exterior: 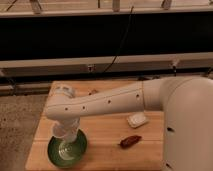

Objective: Place the ceramic cup in the ceramic bowl

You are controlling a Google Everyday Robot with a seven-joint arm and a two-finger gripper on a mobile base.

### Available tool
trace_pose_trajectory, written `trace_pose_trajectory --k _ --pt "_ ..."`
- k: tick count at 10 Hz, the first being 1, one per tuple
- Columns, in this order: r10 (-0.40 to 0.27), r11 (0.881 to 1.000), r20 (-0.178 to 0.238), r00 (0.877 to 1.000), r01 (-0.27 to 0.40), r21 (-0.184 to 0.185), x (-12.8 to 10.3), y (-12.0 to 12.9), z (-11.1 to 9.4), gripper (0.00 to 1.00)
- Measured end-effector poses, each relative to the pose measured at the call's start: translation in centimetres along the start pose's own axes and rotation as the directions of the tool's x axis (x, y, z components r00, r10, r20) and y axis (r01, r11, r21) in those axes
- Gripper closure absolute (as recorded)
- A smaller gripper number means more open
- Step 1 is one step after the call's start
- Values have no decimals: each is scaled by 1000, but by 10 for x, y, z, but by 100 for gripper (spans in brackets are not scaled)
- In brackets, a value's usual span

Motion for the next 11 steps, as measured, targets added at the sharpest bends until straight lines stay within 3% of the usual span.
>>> trace_pose_trajectory --k 11 --pt "-13 1000 -4 1000 13 -6 0 0 -1 97"
